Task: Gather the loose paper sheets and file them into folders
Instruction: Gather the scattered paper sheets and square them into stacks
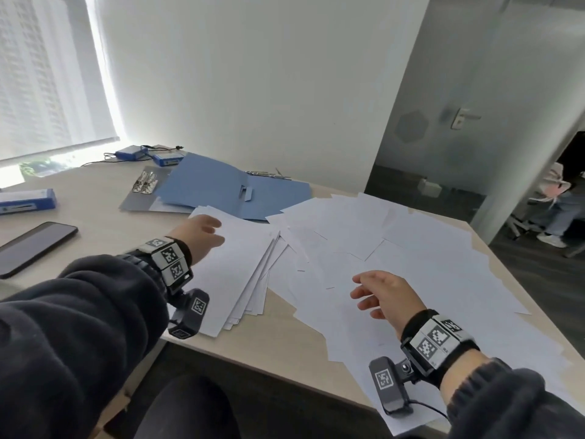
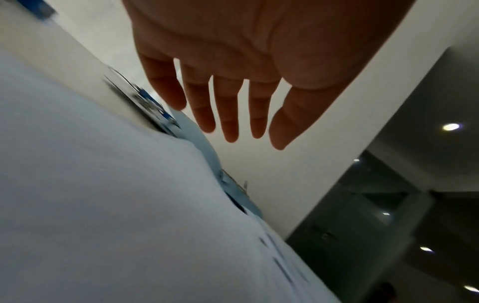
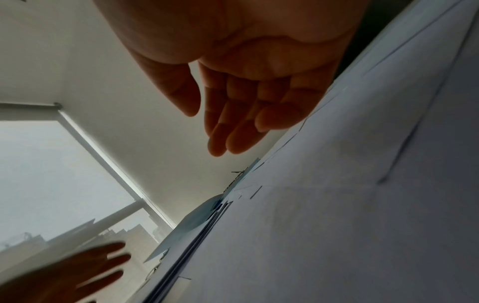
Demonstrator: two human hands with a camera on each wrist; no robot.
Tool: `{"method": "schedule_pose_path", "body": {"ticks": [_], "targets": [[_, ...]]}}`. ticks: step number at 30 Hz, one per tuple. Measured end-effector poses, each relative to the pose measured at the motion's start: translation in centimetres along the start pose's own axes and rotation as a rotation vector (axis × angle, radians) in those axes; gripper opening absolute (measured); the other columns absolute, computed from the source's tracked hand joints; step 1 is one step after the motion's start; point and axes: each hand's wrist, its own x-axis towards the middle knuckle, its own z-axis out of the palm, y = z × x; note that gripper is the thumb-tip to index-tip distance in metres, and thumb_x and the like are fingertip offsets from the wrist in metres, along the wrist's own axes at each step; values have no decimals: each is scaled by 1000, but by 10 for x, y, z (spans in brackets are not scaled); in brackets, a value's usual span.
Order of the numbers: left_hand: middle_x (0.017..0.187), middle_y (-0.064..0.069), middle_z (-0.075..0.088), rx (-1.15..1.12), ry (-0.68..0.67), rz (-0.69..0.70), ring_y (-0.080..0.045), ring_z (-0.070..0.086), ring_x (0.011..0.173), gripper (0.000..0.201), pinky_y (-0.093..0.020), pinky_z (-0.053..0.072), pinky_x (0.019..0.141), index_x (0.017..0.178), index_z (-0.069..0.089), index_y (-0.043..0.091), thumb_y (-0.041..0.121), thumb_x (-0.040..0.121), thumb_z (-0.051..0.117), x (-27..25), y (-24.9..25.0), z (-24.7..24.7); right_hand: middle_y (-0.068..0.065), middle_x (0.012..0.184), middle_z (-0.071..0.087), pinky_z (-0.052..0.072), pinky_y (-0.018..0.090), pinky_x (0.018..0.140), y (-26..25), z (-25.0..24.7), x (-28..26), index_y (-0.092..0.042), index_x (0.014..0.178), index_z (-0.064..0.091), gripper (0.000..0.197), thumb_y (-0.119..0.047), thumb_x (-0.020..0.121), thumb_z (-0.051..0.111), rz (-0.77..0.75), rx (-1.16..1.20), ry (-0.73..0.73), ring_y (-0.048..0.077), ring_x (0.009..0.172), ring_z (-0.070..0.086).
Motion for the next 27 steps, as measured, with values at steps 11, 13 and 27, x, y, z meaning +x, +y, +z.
{"method": "schedule_pose_path", "body": {"ticks": [11,13,27], "targets": [[105,13,68,114,-421,262,-8,62,93,15,-19,45,73,100,68,32,35,85,70,-51,97,138,-16,120,58,42,28,102,33,-83,-6,-35,116,64,29,-44,89,69,-5,-655,-33,7,117,54],[115,17,62,291,-509,326,-7,59,102,28,-20,40,84,110,65,36,44,83,71,-54,109,156,-14,132,50,37,29,109,40,-104,-11,-38,126,59,46,-52,84,72,17,-777,-104,8,127,47],[164,14,-10,1090,-907,567,-26,-7,152,134,-64,13,118,152,-6,48,79,51,77,-97,132,216,-9,168,-1,15,46,124,71,-134,-36,-49,155,14,115,-69,63,80,177,-1033,-345,19,155,5]]}}
